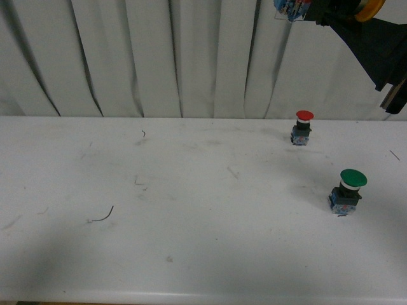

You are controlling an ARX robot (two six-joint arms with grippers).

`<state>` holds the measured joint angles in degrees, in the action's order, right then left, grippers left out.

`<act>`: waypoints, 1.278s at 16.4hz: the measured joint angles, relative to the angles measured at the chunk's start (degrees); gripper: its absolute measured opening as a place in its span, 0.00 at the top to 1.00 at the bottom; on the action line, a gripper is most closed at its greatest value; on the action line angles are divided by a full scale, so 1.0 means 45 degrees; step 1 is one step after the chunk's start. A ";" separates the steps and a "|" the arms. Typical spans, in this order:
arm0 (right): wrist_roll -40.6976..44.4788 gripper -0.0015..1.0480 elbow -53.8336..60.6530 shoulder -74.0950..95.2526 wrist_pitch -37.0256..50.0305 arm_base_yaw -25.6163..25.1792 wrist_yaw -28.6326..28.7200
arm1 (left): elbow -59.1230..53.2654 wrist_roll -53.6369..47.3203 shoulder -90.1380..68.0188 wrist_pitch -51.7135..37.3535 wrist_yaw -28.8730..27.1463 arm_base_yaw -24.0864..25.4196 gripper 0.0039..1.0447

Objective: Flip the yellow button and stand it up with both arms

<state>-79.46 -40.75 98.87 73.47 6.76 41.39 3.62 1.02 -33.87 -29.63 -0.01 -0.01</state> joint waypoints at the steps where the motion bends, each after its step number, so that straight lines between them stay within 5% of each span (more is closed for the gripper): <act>1: 0.0029 0.66 0.0005 -0.0010 0.0024 0.0015 0.0000 | -0.0092 0.0000 0.0398 0.0291 0.0000 0.0000 0.99; 18: 0.0583 0.66 0.0102 -0.0083 0.0015 0.0364 -0.0141 | -0.0690 -0.0005 0.5338 0.4357 -0.0005 0.0000 0.99; 20: 0.0685 0.66 0.0136 -0.0083 0.0019 0.0427 -0.0141 | -0.0680 -0.0005 0.7014 0.6742 0.0029 0.0000 0.99; 21: 0.0699 0.66 0.0136 -0.0083 0.0010 0.0427 -0.0141 | -0.0680 -0.0005 0.7436 0.6421 0.0005 0.0000 0.99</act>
<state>-76.31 -40.14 98.50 73.52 8.69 40.75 0.56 0.99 -0.40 -0.73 0.01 -0.01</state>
